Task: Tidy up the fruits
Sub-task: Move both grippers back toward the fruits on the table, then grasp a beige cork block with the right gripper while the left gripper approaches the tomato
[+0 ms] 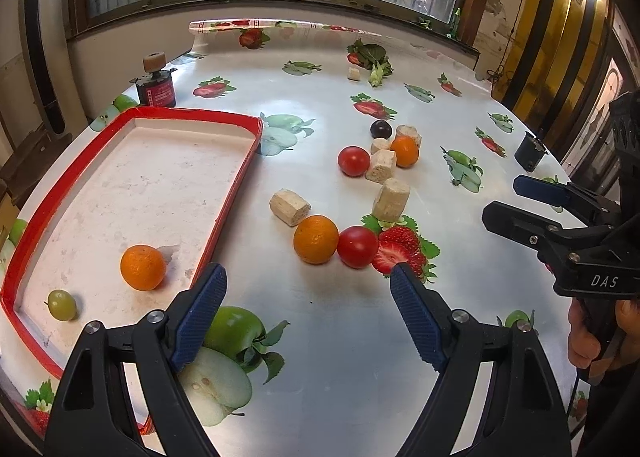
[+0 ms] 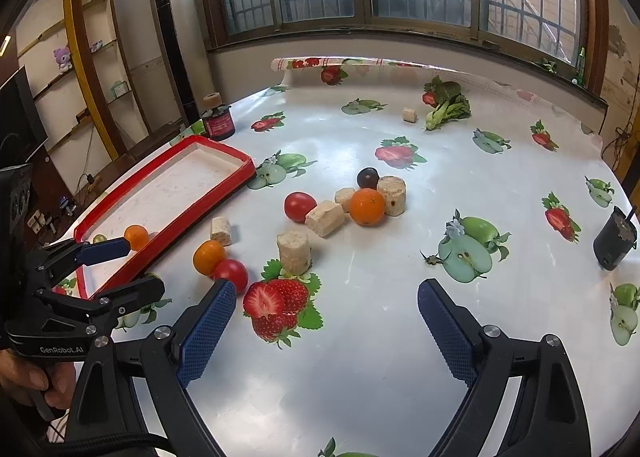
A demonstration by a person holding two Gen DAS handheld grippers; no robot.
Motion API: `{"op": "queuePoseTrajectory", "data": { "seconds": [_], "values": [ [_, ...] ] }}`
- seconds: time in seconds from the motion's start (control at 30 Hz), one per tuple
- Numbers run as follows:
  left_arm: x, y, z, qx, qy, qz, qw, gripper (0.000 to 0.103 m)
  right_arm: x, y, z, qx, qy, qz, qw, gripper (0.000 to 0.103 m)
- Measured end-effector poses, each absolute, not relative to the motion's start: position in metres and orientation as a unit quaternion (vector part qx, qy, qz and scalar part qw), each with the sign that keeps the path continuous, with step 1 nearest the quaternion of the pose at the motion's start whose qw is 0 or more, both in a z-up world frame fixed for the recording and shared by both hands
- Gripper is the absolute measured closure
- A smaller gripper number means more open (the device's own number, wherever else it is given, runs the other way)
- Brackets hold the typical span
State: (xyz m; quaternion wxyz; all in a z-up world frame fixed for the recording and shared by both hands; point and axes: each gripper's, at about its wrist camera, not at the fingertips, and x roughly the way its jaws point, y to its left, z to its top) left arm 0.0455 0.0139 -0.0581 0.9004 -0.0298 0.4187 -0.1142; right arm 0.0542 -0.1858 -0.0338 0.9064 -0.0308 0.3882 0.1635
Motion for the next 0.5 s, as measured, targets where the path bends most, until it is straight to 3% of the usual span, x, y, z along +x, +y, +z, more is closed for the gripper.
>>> {"op": "queuePoseTrajectory", "data": {
  "seconds": [0.07,0.3,0.5],
  "values": [
    [0.049,0.013,-0.059,-0.033,0.417,-0.122,0.9,0.019,0.058,-0.185,-0.036,-0.03,0.392,0.165,0.904,0.014],
    [0.063,0.005,-0.07,-0.013,0.424,-0.129,0.897,0.019,0.085,-0.174,-0.052,-0.003,0.421,0.195,0.886,0.046],
    [0.072,0.0,-0.079,-0.005,0.434,-0.139,0.89,0.022,0.107,-0.155,-0.072,-0.003,0.44,0.213,0.872,0.048]
  ]
}}
